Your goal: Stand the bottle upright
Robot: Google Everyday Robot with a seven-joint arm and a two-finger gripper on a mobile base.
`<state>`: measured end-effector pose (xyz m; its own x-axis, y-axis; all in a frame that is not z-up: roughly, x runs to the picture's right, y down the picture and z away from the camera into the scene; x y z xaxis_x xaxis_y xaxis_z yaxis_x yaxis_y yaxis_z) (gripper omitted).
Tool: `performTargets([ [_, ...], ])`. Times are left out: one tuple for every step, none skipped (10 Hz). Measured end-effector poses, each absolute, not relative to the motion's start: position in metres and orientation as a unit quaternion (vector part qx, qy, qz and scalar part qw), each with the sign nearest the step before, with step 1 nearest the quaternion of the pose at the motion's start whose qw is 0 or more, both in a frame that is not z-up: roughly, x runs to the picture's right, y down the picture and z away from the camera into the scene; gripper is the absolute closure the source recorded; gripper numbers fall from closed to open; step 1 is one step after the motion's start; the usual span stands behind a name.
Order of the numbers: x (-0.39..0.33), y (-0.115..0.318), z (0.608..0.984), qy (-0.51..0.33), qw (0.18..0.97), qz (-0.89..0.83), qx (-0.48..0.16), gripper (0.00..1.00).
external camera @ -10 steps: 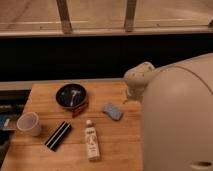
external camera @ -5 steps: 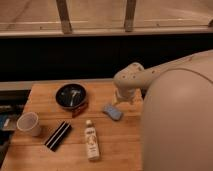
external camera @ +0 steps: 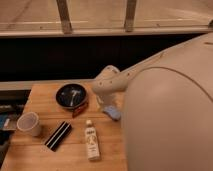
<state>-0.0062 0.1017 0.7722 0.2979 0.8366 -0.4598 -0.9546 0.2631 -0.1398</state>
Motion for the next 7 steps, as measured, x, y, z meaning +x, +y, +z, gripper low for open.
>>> performTargets([
  [-0.0223, 0.1063, 0.769, 0.146, 0.783, 0.569, -0.204, 0.39],
  [-0.0318, 0.1083, 0.7666, 0.142, 0.783, 0.568, -0.209, 0.39],
  [-0.0295, 0.1092, 0.7664, 0.146, 0.783, 0.567, -0.209, 0.39],
  [-0.0279, 0.109, 0.7665, 0.146, 0.782, 0.569, -0.208, 0.39],
  [-0.0281, 0.1087, 0.7664, 0.146, 0.782, 0.569, -0.208, 0.39],
  [-0.0292, 0.1093, 0.7672, 0.146, 0.782, 0.569, -0.209, 0.39],
  [-0.0296, 0.1104, 0.768, 0.146, 0.781, 0.568, -0.214, 0.39],
])
